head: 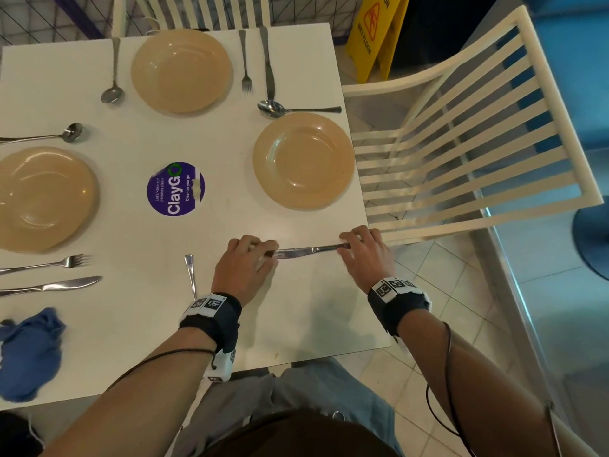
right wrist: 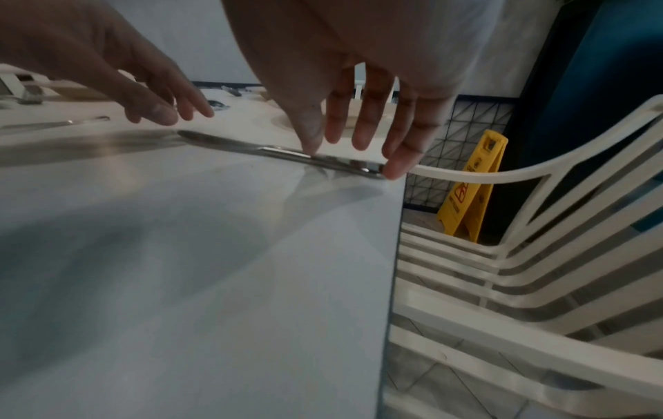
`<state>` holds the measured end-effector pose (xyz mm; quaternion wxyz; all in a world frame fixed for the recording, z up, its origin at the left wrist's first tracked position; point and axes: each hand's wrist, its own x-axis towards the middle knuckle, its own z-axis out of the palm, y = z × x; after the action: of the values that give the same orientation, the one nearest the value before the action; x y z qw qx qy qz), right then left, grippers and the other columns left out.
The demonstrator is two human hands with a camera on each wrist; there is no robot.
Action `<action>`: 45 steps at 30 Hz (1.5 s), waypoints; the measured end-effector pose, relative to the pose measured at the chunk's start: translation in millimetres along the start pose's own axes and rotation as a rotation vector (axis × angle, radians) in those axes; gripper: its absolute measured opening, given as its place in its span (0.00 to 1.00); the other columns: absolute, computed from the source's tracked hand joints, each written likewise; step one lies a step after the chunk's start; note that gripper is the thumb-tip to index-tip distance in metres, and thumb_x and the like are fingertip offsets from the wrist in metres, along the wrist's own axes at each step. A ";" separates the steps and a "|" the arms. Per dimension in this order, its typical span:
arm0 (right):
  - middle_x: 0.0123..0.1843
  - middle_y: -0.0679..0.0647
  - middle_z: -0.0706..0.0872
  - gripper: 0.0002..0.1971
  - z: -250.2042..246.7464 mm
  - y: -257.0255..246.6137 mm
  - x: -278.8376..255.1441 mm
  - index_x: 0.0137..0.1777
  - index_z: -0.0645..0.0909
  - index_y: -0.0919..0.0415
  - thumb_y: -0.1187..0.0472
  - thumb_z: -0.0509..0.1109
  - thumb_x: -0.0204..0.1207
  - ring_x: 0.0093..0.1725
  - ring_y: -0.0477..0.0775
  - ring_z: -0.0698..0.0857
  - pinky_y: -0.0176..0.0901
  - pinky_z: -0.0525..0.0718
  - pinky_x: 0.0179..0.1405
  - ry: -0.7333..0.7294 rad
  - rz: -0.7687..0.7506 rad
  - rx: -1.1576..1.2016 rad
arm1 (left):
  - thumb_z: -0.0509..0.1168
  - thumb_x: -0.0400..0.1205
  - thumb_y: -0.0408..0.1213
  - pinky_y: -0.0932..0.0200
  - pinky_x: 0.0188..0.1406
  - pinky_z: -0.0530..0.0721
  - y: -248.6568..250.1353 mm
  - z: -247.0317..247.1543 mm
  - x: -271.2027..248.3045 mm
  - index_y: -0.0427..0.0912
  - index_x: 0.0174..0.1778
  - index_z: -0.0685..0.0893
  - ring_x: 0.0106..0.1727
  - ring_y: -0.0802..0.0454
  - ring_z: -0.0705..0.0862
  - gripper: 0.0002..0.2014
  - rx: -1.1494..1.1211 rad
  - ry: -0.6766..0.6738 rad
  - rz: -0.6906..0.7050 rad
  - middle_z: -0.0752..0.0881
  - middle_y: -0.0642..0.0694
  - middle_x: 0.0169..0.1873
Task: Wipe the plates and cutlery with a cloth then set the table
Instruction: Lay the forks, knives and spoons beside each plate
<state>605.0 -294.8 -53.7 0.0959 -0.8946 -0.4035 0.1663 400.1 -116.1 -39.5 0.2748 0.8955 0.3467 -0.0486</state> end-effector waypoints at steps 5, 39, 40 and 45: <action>0.60 0.51 0.83 0.14 -10.8 -36.1 -7.7 0.63 0.84 0.51 0.52 0.72 0.79 0.59 0.59 0.81 0.51 0.88 0.36 0.071 -0.118 -0.029 | 0.68 0.84 0.52 0.51 0.50 0.81 -39.8 -31.5 -39.9 0.58 0.60 0.87 0.60 0.49 0.78 0.11 -0.032 0.061 -0.202 0.82 0.55 0.57; 0.42 0.46 0.84 0.06 39.1 -198.8 5.8 0.45 0.85 0.48 0.60 0.76 0.71 0.43 0.56 0.84 0.52 0.75 0.42 -0.166 -0.532 -0.238 | 0.70 0.82 0.36 0.55 0.42 0.89 -120.1 -95.0 -64.3 0.50 0.45 0.92 0.40 0.44 0.90 0.06 -0.513 -0.157 -0.489 0.92 0.44 0.41; 0.44 0.46 0.84 0.05 31.9 -186.9 7.7 0.47 0.85 0.47 0.58 0.74 0.74 0.44 0.56 0.85 0.52 0.75 0.43 -0.146 -0.494 -0.211 | 0.71 0.83 0.35 0.53 0.41 0.89 -109.1 -95.0 -56.2 0.49 0.45 0.92 0.38 0.42 0.91 0.05 -0.538 -0.152 -0.479 0.92 0.43 0.38; 0.51 0.49 0.84 0.08 -3.6 -122.2 17.5 0.53 0.85 0.49 0.61 0.71 0.76 0.49 0.58 0.85 0.55 0.75 0.48 -0.099 -0.290 -0.161 | 0.68 0.82 0.29 0.60 0.37 0.90 -48.1 -81.4 -14.9 0.44 0.46 0.92 0.29 0.52 0.89 0.08 -0.624 -0.056 -0.412 0.91 0.43 0.33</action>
<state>532.8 -201.6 -16.8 0.0268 -0.8225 -0.5446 0.1617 349.3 -52.9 11.3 0.5285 0.6785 0.5099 -0.0193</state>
